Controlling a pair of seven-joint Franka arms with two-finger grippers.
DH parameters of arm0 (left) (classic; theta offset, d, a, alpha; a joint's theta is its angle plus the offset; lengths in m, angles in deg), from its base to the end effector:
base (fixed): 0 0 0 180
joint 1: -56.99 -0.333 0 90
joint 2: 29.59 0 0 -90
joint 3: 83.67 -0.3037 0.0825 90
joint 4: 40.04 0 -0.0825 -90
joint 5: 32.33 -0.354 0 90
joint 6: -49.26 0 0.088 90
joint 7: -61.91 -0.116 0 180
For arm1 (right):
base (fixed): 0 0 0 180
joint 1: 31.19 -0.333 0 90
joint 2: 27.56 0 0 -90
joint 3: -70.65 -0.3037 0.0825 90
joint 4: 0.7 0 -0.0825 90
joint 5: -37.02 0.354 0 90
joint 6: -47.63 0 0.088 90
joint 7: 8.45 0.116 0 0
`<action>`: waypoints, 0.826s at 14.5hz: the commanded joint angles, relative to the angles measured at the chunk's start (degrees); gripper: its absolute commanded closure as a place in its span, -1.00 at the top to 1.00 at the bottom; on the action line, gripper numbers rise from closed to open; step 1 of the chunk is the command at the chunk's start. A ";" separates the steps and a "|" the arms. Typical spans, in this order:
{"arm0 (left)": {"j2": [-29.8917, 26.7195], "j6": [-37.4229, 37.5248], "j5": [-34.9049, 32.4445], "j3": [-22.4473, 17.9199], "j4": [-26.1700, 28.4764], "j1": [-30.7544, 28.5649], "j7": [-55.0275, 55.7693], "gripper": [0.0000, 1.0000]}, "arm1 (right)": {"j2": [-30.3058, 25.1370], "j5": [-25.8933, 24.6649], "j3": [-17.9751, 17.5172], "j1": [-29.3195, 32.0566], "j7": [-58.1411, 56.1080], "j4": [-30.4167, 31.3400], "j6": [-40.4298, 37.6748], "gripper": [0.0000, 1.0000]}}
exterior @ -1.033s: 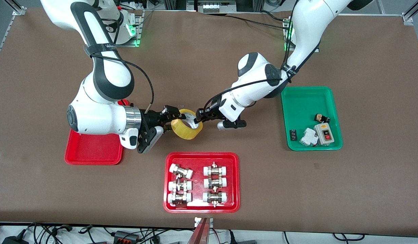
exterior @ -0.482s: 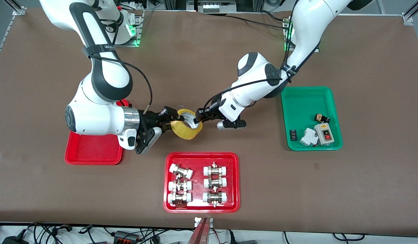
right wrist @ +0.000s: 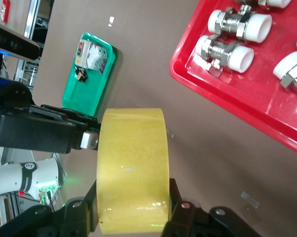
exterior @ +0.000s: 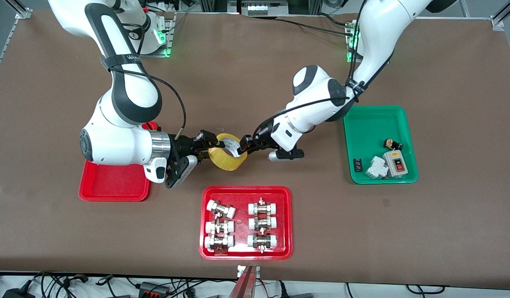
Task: Left arm passes tape to right arm into tray
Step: 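Open the left gripper and withdraw while the right gripper carries the tape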
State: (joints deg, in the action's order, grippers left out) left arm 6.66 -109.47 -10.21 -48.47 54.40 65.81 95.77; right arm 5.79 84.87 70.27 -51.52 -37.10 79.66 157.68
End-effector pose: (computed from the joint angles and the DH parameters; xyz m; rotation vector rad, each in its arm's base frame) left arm 0.5623 -0.4157 0.3557 2.3380 0.4131 0.0982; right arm 0.6195 0.2957 0.3771 -2.2806 -0.6219 0.0077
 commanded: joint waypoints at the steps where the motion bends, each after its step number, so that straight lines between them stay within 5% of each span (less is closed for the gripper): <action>1: -1.97 6.91 -0.94 -0.04 -1.36 -3.80 -0.99 -0.13 | -1.27 0.05 -0.15 0.65 -0.62 1.20 -2.21 -0.38; 6: -4.08 31.26 -0.94 -0.04 -8.13 -10.21 -6.42 0.15 | -1.36 -0.31 -0.07 0.56 -0.44 1.29 -2.73 -0.38; 7: -5.30 35.12 -0.94 -0.13 -8.13 -11.88 -8.62 0.33 | -1.36 -0.83 0.11 0.65 -0.44 1.29 -3.52 -0.38; 8: -6.19 37.94 -0.94 -0.22 -8.13 -12.76 -10.12 0.77 | -1.36 -1.79 0.11 1.35 -0.35 1.29 -4.14 -0.38; 9: -7.33 40.84 -1.11 -0.39 -8.13 -13.55 -11.18 1.00 | -1.36 -2.41 0.11 2.49 -0.35 1.29 -4.84 -0.38; 12: -11.19 50.24 -11.01 -0.05 -8.40 -14.78 -11.89 1.00 | -1.18 -4.96 0.11 8.71 -0.53 1.47 -7.74 -0.38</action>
State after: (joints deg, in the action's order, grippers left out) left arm -0.93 -64.70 -16.03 -48.53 45.47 51.49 84.95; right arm 5.81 80.88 71.15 -47.71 -37.16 80.18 152.63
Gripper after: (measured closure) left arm 0.009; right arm 0.467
